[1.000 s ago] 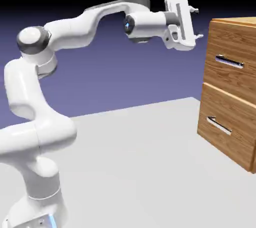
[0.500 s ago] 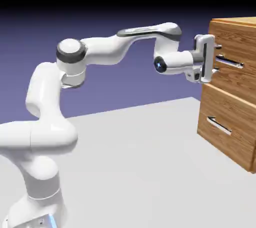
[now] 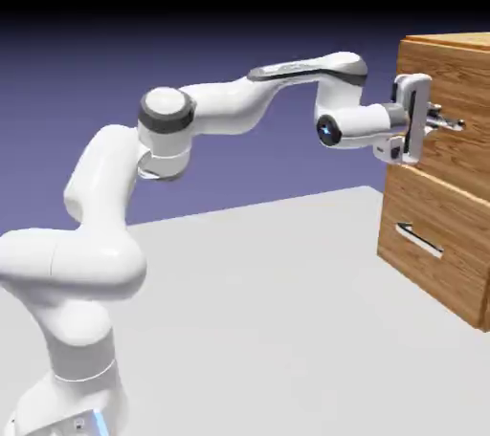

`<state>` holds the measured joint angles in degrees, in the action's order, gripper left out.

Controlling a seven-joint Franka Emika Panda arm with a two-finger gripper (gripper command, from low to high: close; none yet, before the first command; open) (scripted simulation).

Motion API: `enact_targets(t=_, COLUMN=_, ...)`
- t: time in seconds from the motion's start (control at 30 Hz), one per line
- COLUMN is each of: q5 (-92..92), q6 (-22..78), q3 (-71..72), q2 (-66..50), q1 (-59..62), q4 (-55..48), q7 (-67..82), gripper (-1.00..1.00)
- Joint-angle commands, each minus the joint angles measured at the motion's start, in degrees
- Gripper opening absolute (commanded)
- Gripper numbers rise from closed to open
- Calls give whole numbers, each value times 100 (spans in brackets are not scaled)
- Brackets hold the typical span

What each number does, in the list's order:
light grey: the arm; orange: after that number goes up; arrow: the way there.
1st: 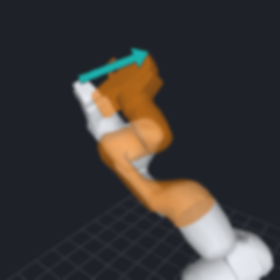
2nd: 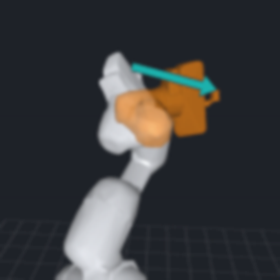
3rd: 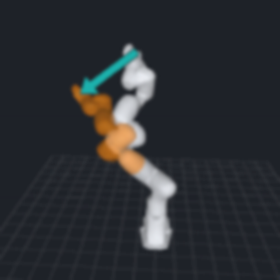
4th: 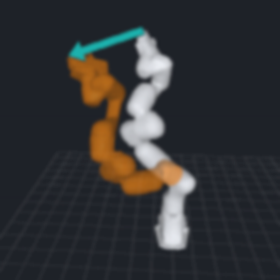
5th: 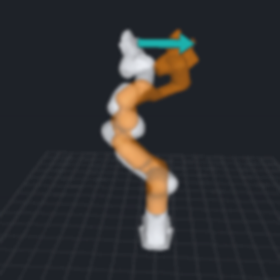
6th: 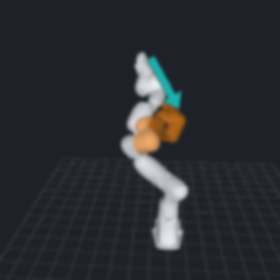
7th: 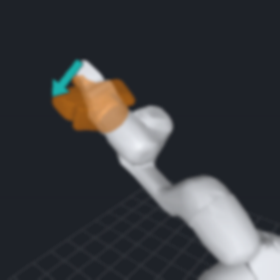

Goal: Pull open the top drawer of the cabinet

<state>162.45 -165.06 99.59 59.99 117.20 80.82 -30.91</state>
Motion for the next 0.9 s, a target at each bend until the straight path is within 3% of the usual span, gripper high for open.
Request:
enact_targets(t=0.0, q5=44, q6=65, q3=-83, q2=-33, q1=-158, q4=208, q7=56, gripper=-100)
enact_targets(t=0.83, q5=200, q6=943, q3=-2776, q2=-63, q1=-4896, q4=5144, q7=635, gripper=-100)
enact_targets(t=0.87, q5=200, q6=943, q3=-2777, q2=-63, q1=-4896, q4=5144, q7=635, gripper=100)
